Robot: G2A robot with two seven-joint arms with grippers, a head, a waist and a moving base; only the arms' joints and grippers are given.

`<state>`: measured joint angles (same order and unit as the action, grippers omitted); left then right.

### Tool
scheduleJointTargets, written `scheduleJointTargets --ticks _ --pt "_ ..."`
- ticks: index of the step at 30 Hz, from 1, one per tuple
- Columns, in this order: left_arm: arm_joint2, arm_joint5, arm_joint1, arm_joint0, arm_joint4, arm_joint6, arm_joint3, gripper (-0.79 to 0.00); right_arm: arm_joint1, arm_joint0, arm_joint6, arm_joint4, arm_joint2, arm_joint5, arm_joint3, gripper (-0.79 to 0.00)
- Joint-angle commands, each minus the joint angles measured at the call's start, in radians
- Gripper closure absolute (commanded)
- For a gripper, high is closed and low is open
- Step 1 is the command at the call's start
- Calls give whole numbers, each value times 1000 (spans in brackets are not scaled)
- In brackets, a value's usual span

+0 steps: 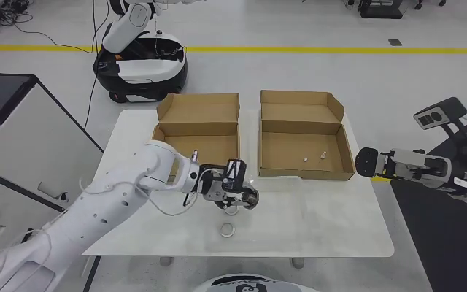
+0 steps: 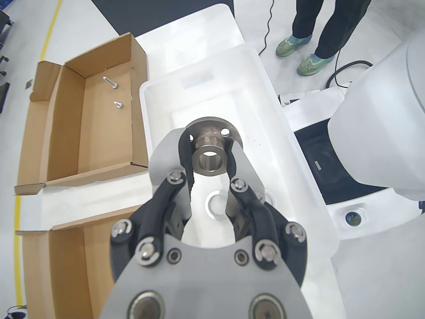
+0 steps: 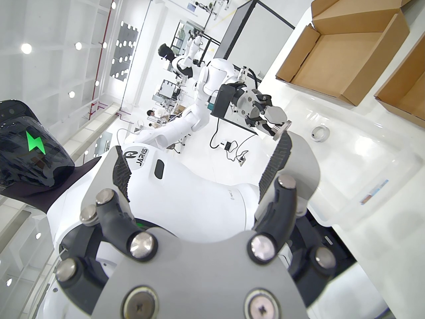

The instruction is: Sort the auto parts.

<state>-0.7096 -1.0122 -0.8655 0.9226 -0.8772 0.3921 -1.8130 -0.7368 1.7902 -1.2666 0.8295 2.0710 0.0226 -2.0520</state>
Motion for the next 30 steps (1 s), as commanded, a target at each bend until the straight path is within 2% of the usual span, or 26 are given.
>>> scheduleJointTargets --ticks 1,7,17,25,30 --pt "9 0 9 -3 -46 -89 10 0 0 0 0 0 0 0 0 -785" --pt "53 0 39 -33 -202 -368 42 0 0 0 0 0 0 0 0 -785" --pt "100 0 83 -88 -552 -913 115 0 0 0 0 0 0 0 0 -785" --pt "92 3 95 -95 -725 -1166 169 0 0 0 0 0 0 0 0 -785" --pt "95 42 98 -91 -774 -1242 188 0 0 0 0 0 0 0 0 -785"
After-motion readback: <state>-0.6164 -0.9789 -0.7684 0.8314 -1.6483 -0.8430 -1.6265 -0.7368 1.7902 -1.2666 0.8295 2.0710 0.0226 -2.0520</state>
